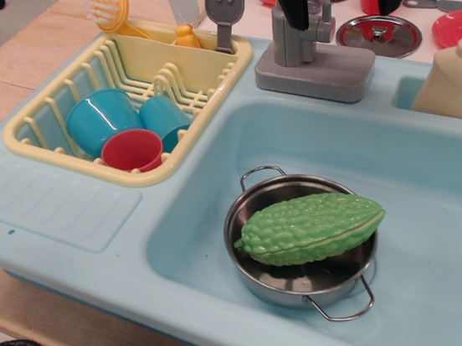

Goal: Turn lever vertical to front

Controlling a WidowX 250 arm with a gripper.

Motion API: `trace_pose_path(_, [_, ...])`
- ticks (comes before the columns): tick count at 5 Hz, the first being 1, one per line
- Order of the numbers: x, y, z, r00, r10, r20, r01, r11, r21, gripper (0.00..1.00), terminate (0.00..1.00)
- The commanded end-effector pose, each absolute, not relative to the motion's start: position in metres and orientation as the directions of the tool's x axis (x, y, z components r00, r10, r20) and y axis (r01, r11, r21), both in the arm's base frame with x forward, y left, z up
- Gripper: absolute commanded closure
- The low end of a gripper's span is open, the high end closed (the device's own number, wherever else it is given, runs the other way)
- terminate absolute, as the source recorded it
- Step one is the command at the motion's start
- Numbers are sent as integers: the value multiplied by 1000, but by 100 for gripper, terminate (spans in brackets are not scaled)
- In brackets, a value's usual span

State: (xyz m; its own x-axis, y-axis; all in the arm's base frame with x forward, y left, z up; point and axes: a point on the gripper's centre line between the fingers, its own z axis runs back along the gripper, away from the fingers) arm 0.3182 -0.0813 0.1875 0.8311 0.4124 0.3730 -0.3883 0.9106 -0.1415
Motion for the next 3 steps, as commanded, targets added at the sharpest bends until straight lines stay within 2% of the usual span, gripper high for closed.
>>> trace_pose_path(1, [318,-81,188,831,412,373,-388,911,-142,0,0])
trace_pose_path(3, [332,-84,185,822,397,408,-386,916,-112,0,0])
